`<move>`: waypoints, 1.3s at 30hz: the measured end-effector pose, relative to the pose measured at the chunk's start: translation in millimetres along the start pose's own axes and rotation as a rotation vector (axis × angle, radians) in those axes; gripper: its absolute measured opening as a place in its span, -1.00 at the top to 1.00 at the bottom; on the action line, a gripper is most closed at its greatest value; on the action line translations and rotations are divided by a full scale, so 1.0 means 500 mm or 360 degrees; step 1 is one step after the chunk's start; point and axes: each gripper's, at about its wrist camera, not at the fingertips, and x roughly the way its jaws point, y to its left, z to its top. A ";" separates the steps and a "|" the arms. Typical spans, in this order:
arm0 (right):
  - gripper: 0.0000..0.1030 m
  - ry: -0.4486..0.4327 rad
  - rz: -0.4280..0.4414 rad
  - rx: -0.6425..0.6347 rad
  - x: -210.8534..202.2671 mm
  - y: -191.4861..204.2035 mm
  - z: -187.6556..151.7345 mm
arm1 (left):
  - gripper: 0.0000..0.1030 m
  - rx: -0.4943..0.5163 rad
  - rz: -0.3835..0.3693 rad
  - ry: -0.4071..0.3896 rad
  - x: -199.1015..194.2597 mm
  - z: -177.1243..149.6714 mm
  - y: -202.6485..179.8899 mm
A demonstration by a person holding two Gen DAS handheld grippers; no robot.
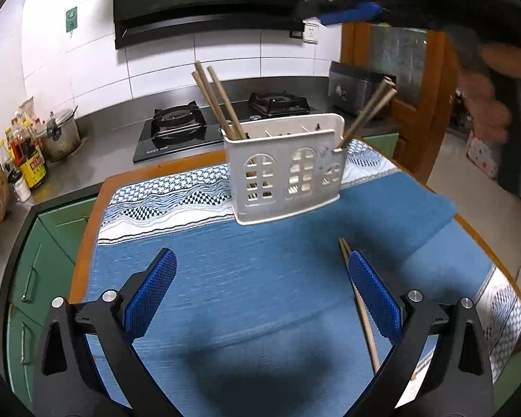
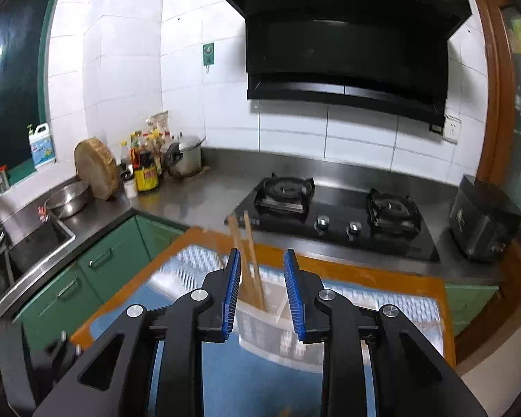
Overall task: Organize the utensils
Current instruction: 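Move both open tools back over the last two chopsticks on the mat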
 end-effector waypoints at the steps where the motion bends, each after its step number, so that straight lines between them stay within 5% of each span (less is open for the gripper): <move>1: 0.50 0.0012 0.0003 0.0005 -0.013 0.000 -0.018 | -0.91 0.0012 0.0005 0.0000 -0.009 -0.007 -0.004; 13: 0.55 0.0384 -0.0051 0.0165 -0.112 -0.010 -0.338 | -0.91 -0.0021 0.0057 0.0045 -0.060 -0.078 -0.031; 21: 0.67 0.0572 0.0024 0.0249 -0.119 0.058 -0.504 | -0.88 -0.0118 0.0038 0.0077 -0.073 -0.132 -0.040; 26: 0.68 0.0638 0.0041 0.0346 -0.100 0.084 -0.567 | -0.88 -0.0159 0.0031 0.0091 -0.076 -0.161 -0.040; 39: 0.70 0.0681 -0.0062 0.0438 -0.061 0.088 -0.598 | -0.82 -0.0279 0.0041 0.0118 -0.072 -0.204 -0.016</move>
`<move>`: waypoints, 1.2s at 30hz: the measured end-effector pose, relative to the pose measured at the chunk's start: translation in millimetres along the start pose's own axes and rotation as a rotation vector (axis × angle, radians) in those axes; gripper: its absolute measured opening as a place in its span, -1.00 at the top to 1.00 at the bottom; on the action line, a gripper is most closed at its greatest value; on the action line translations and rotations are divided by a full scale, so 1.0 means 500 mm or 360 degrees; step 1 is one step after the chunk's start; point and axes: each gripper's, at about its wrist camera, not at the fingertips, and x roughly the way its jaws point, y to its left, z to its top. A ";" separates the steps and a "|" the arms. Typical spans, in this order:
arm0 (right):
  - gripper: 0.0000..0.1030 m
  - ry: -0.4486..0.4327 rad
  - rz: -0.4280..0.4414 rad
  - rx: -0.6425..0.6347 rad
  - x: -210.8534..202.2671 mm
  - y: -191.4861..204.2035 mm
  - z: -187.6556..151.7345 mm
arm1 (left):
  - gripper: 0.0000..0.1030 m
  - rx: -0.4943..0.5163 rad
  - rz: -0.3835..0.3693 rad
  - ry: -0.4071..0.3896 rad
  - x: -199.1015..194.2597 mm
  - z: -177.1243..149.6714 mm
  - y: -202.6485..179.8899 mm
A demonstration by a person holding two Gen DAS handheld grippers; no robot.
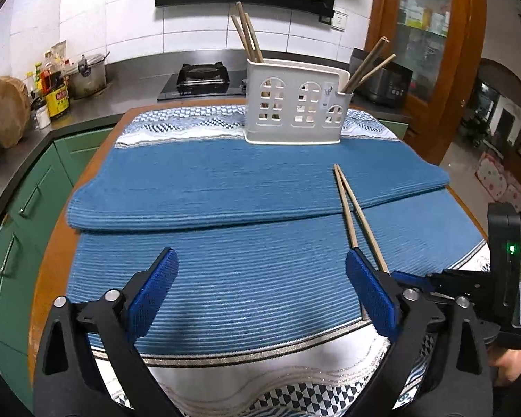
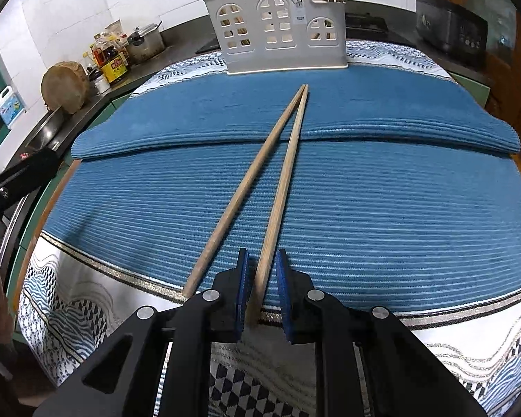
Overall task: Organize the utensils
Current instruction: 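Move both open tools back over the last two chopsticks on the mat, then close the right tool on one chopstick while the left tool grasps the other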
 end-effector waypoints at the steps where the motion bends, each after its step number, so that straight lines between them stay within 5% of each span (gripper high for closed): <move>1: 0.70 -0.0001 0.0001 0.0011 -0.001 -0.003 0.002 | -0.82 -0.0004 0.0001 0.0006 0.004 -0.003 -0.001; 16: 0.80 -0.0026 -0.0179 -0.0074 0.014 0.020 0.007 | -0.73 -0.0007 -0.0052 0.0084 0.033 -0.045 -0.032; 29: 0.86 -0.0104 -0.0099 -0.0022 -0.031 -0.028 -0.009 | -0.46 0.0019 -0.0142 0.0178 0.062 -0.069 -0.087; 36: 0.86 -0.0204 -0.0082 -0.0054 -0.085 -0.035 -0.022 | -0.09 0.0026 -0.0217 0.0246 0.095 -0.077 -0.144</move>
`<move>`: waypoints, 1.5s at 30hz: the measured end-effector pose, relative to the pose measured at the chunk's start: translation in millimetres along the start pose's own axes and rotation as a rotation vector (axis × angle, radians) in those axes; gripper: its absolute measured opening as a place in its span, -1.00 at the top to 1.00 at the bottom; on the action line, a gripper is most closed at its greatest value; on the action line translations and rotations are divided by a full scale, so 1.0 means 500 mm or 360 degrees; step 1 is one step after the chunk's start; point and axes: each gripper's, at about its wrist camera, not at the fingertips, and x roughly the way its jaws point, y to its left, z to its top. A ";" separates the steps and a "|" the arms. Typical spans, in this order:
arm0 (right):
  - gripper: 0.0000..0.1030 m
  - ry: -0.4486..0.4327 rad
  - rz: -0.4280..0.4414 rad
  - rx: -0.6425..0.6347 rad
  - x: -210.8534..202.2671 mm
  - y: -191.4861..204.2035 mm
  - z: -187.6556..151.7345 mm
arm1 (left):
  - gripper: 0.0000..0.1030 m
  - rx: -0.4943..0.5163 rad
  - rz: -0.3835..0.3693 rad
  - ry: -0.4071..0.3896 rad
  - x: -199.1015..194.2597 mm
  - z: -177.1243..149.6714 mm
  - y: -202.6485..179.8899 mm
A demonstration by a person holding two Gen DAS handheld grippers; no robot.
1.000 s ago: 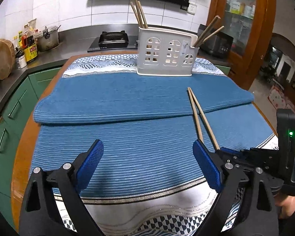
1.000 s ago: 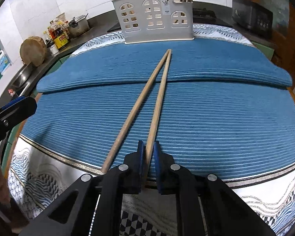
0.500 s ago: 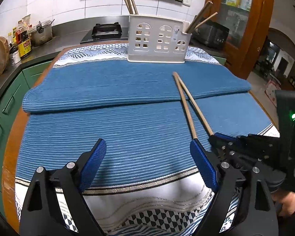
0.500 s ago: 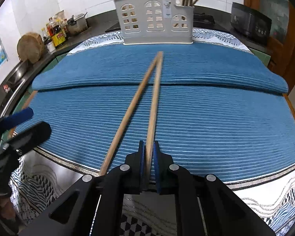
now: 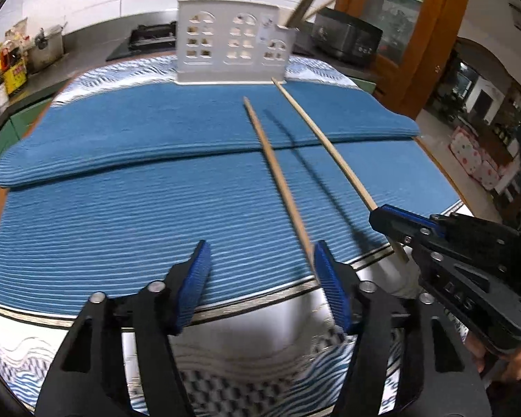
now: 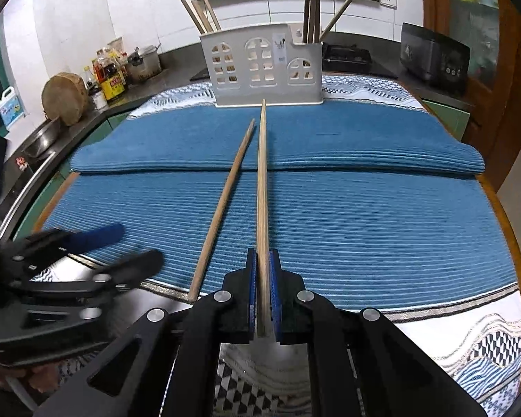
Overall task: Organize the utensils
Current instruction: 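Close the right tool on one chopstick while the left tool grasps the other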
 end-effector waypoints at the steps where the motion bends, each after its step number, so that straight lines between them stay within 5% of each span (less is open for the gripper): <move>1: 0.86 -0.0007 0.0005 0.0002 -0.006 -0.003 -0.002 | -0.03 -0.0003 -0.0014 0.0007 0.007 0.000 -0.008; 15: 0.86 -0.0085 0.0032 0.0054 -0.055 -0.061 -0.018 | 0.59 -0.0027 -0.0018 0.0057 0.063 0.011 -0.069; 28: 0.86 -0.0094 0.0055 0.0054 -0.055 -0.068 -0.023 | 0.82 0.0027 0.0132 0.0075 0.080 0.018 -0.075; 45: 0.86 -0.0282 0.0074 -0.0008 -0.135 -0.063 0.028 | 0.89 -0.0026 0.0095 -0.0239 -0.042 0.057 -0.020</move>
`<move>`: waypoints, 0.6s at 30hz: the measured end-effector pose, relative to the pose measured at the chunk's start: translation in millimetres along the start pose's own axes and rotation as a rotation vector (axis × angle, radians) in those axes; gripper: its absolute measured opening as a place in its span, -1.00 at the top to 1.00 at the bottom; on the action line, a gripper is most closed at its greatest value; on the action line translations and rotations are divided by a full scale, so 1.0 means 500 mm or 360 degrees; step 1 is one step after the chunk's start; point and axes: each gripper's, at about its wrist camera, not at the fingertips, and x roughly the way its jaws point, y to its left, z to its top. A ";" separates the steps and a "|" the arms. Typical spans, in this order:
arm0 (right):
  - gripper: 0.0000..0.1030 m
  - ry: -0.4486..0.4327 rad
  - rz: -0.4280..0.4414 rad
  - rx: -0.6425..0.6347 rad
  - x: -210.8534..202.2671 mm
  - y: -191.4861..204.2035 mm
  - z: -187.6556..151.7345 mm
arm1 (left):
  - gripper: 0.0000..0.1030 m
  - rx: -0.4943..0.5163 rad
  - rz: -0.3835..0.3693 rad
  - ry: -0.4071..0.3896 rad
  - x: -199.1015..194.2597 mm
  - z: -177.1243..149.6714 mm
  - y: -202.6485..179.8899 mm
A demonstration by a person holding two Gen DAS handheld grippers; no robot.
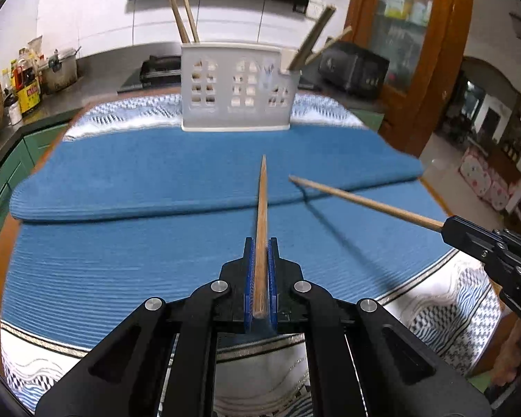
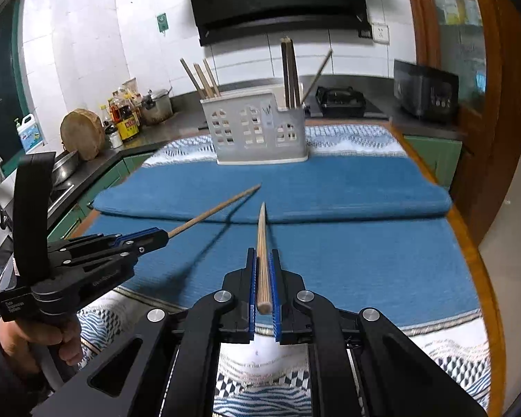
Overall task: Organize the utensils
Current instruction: 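Close the right tool on one chopstick while the left tool grasps the other, then lift both held chopsticks upright and carry them toward the white basket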
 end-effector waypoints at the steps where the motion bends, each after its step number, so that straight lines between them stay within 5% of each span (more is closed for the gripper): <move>1: 0.86 -0.0012 0.0006 -0.0001 -0.003 0.000 0.008 | 0.89 -0.0007 -0.0010 -0.0021 -0.007 0.005 0.004; 18: 0.87 -0.0116 0.0067 -0.0096 -0.011 0.029 0.126 | 0.90 -0.0106 -0.0112 -0.0230 -0.061 0.077 0.057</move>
